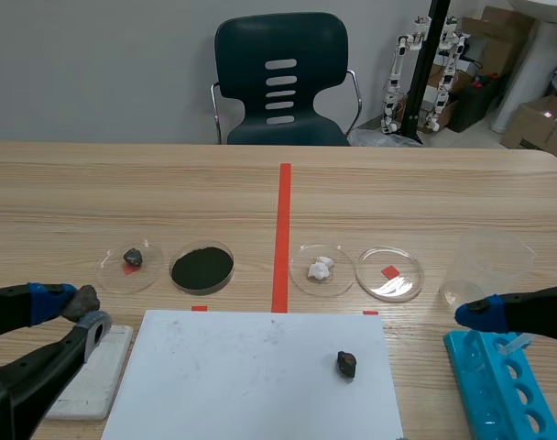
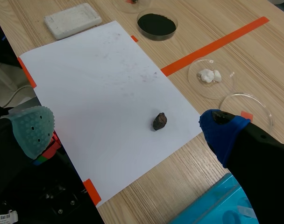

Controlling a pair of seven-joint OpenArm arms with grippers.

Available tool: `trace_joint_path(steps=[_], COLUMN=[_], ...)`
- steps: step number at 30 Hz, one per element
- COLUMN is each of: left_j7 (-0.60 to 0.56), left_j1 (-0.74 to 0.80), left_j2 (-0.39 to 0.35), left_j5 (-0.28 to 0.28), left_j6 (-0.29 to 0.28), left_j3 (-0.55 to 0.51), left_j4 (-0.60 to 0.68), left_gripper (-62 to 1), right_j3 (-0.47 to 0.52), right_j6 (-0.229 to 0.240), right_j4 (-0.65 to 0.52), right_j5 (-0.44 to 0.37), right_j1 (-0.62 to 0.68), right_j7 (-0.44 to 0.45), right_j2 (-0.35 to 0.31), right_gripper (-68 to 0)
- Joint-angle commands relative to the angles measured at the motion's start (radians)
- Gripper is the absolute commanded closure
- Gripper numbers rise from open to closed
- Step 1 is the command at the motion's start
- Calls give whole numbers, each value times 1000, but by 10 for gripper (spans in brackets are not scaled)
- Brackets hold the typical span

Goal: Rub the mineral on the streak plate below the first streak

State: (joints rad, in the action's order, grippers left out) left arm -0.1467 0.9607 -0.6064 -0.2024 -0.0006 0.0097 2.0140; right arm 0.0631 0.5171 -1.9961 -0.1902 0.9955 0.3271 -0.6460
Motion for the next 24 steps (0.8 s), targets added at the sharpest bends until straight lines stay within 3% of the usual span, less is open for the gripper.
trace_joint_path(steps=[1, 20, 24], left_j7=[-18, -10, 57], left_j1=[-6, -14, -17], left_j2=[5, 5, 11], left_j5=[-5, -6, -6], left_j6=[5, 5, 5], left_j3=[2, 2, 2], left_j4=[17, 16, 13], left_gripper=[-141, -141, -141], right_j3=[1, 1, 1], right_j6=[0, 0, 0], right_j4=[-3, -3, -3], right_j5=[-11, -11, -11], right_j1=[-1, -1, -1], right_j7=[11, 11, 11], right_j2=[-13, -13, -13], right_gripper=[-679, -679, -679])
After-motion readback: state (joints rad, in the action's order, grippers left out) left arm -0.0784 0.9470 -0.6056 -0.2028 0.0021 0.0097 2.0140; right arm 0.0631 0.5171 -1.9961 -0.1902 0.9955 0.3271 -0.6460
